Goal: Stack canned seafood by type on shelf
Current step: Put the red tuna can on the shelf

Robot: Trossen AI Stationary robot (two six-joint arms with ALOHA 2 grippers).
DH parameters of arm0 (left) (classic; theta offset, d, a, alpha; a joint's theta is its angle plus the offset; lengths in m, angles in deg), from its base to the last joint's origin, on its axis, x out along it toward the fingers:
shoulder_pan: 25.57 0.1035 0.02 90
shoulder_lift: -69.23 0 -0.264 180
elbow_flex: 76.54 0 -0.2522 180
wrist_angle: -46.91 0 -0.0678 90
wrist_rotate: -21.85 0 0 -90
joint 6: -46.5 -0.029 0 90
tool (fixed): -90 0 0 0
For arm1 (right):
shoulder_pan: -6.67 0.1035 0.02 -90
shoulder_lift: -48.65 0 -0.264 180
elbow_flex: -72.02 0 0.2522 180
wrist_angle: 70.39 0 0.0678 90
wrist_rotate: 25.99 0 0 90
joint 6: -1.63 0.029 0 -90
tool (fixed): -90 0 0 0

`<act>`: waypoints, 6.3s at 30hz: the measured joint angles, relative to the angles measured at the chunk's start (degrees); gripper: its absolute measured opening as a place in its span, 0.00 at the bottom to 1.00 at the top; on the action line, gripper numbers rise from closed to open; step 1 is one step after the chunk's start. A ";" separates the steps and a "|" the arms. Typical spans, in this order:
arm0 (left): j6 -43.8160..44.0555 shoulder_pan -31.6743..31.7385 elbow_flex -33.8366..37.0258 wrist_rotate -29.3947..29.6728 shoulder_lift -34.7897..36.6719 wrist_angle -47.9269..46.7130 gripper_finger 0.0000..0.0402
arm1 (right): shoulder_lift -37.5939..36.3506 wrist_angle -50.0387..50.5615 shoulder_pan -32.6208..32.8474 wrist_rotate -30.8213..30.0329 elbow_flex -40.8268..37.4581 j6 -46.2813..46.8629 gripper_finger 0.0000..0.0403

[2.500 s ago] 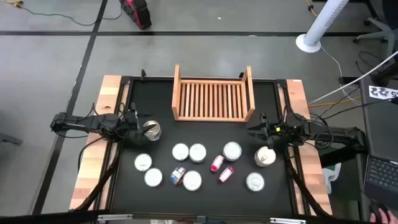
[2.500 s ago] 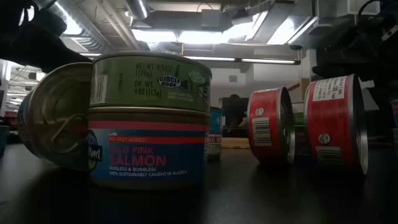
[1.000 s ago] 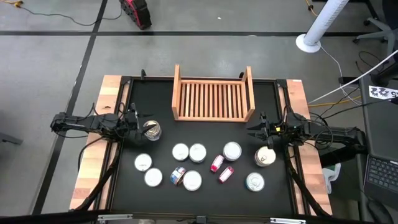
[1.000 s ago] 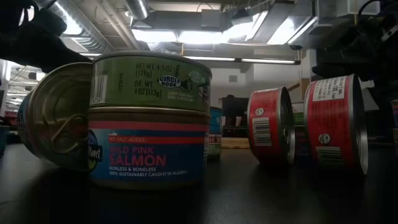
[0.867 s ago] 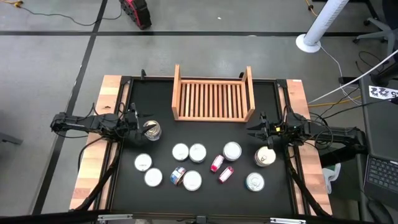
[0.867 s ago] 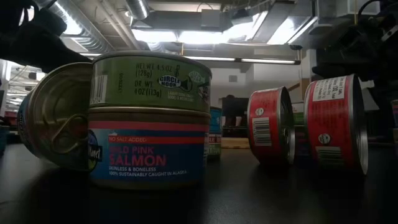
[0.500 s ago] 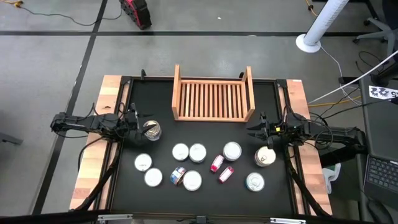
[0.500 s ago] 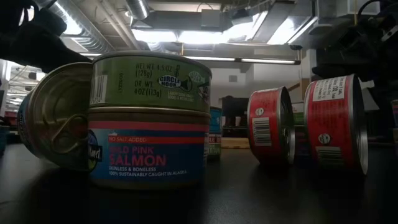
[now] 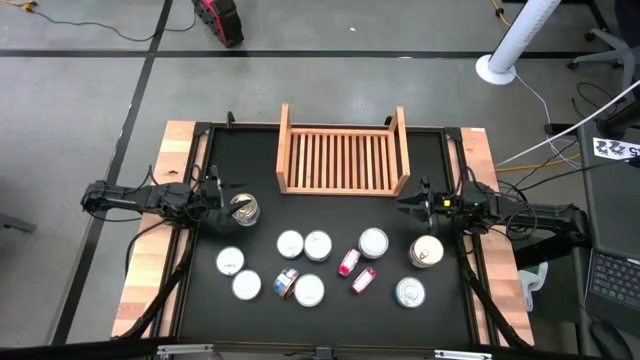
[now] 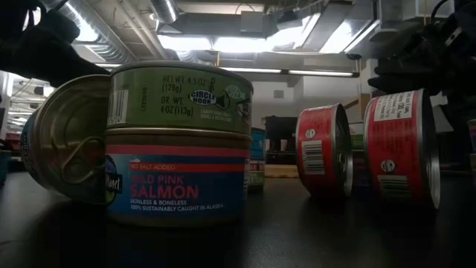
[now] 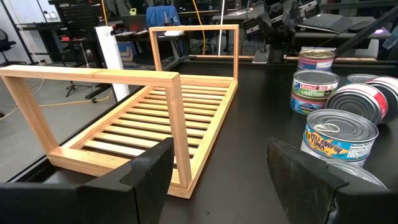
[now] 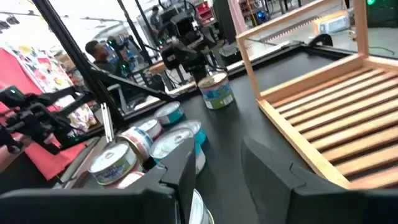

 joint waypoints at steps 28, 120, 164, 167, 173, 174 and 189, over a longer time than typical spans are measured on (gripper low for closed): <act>16.39 0.01 0.01 0.00 0.01 0.02 0.62 | 19.69 -11.14 0.04 30.36 18.70 -15.51 0.75; 18.58 0.00 0.02 0.00 -0.04 0.02 0.62 | 82.79 42.08 33.36 -1.52 66.57 -36.60 0.34; 16.09 0.00 0.00 0.27 -0.07 0.02 0.62 | 107.48 30.78 -33.87 35.43 89.02 -14.79 0.34; 16.02 0.02 0.00 0.33 -0.07 0.02 0.62 | 109.82 28.22 -33.88 35.29 89.02 -10.17 0.34; 15.23 0.00 0.00 0.42 -0.07 0.02 0.62 | 112.94 24.31 -33.66 34.41 89.00 -2.66 0.34; 15.23 0.02 0.00 0.42 -0.07 0.02 0.62 | 113.40 23.69 -33.62 34.27 89.00 -1.18 0.34; 15.34 0.00 0.00 0.42 -0.07 0.02 0.62 | 117.78 14.66 -32.96 31.14 89.00 14.84 0.34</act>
